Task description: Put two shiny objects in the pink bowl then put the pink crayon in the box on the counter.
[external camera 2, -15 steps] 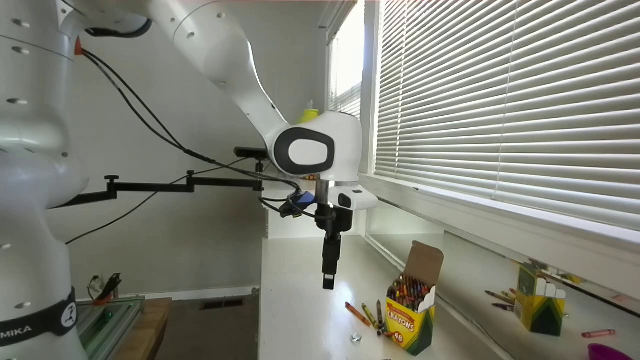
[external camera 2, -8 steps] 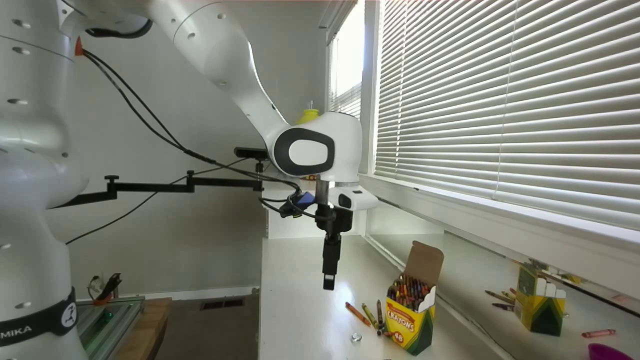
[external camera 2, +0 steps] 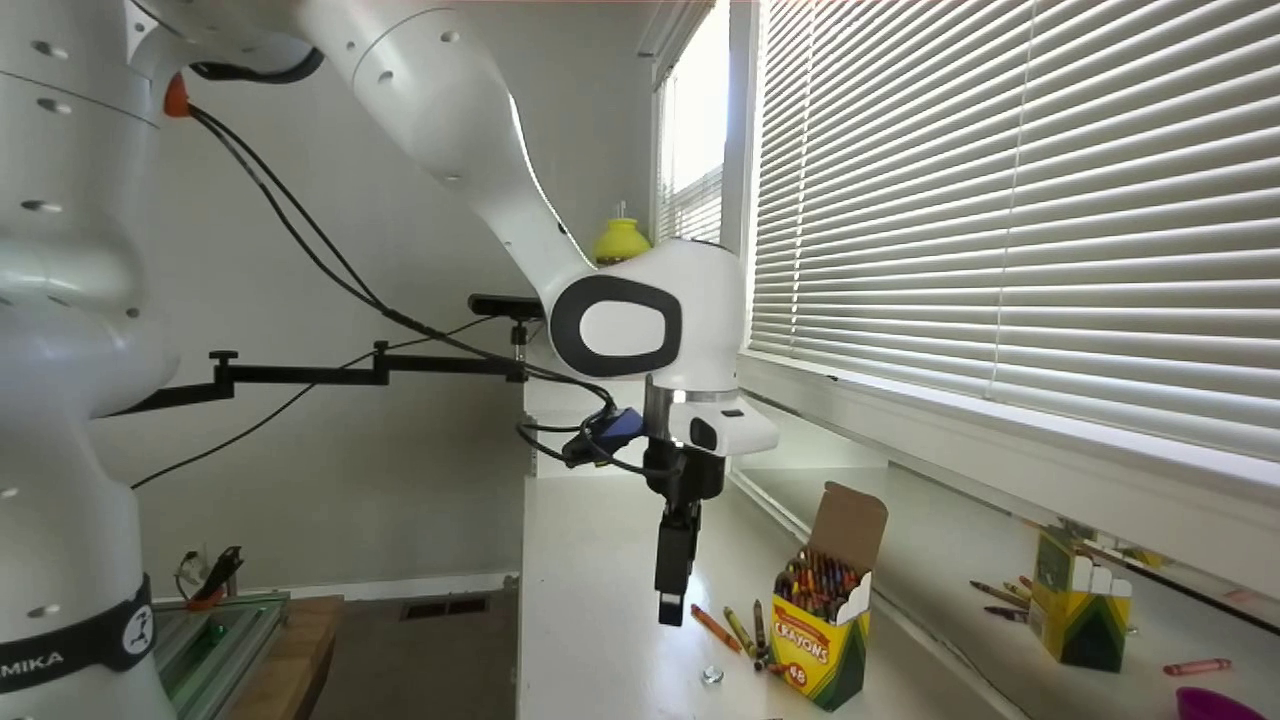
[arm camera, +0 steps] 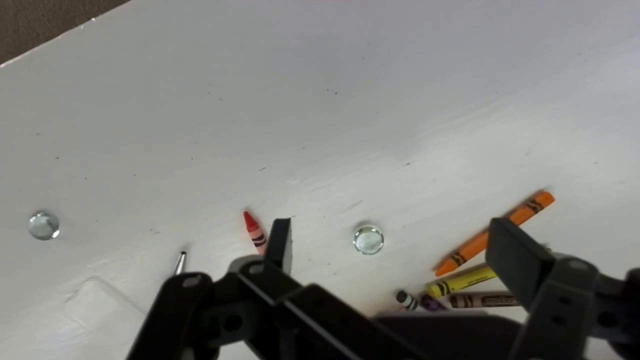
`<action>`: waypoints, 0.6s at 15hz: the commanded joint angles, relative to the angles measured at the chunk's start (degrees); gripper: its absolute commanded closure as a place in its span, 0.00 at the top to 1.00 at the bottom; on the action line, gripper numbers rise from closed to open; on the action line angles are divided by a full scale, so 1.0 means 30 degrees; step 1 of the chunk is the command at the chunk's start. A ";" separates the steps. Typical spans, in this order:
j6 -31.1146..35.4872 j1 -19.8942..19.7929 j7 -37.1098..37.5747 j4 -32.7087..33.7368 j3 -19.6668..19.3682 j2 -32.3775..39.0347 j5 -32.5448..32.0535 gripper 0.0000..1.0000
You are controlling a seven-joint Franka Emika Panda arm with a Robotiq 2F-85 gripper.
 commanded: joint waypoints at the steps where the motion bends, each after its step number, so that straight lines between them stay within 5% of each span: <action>1: 0.0626 -0.0196 0.0132 0.0227 -0.0219 0.0610 0.0088 0.99; 2: 0.0820 -0.0230 0.0073 0.0226 -0.0264 0.0738 0.0203 0.79; 3: 0.1006 -0.0256 0.0067 0.0255 -0.0305 0.0867 0.0281 0.72; 5: 0.1398 -0.0418 -0.0208 0.0373 -0.0314 0.1203 0.0687 0.77; 9: 0.2169 -0.0515 -0.0299 0.0676 -0.0384 0.1955 0.0717 0.64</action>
